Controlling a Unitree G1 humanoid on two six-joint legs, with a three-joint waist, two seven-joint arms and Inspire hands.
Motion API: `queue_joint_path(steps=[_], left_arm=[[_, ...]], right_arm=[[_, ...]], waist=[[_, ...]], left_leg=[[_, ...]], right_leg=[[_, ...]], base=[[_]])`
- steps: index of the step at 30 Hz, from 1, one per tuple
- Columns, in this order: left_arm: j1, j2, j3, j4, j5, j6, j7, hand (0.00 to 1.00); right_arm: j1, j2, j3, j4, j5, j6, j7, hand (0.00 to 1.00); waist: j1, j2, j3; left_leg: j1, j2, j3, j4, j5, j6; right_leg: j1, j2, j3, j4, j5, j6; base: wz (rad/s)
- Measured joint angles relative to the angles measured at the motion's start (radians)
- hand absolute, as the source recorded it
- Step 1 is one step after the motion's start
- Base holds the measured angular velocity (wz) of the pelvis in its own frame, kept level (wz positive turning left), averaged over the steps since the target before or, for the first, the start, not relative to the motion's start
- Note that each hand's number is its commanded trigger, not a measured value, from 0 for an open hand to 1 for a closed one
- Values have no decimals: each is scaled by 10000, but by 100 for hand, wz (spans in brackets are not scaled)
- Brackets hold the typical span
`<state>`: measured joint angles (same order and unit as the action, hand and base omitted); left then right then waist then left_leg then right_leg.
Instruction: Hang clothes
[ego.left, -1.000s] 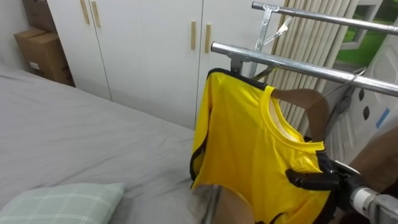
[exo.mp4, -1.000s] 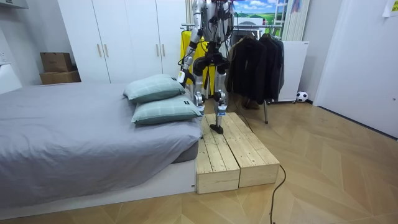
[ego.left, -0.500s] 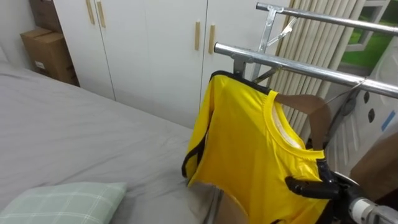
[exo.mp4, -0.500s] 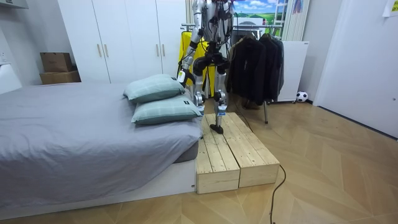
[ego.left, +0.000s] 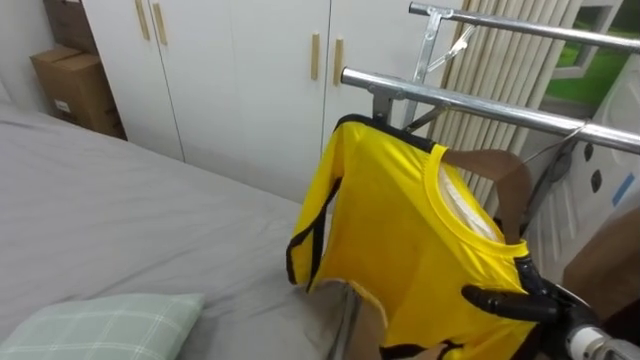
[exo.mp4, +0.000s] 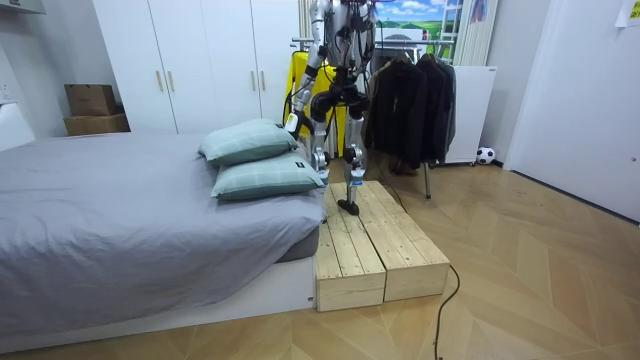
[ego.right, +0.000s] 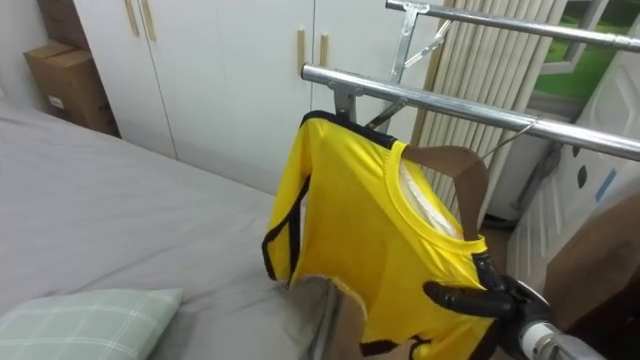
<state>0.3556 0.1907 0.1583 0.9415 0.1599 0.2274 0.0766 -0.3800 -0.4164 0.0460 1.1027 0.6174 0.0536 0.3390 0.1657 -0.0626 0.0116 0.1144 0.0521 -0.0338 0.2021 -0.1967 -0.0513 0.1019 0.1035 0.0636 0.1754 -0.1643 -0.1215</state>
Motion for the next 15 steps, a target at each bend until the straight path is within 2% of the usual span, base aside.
queue_joint_path(steps=[15], left_arm=[[9,13,-31,32,10,-23,-55,0]], right_arm=[[0,-74,-3,107,103,-94,-237,0]], waist=[[0,-13,-19]], left_leg=[[9,9,18,-27,-1,1]], right_leg=[[7,9,44,-28,8,-14]], base=[[0]])
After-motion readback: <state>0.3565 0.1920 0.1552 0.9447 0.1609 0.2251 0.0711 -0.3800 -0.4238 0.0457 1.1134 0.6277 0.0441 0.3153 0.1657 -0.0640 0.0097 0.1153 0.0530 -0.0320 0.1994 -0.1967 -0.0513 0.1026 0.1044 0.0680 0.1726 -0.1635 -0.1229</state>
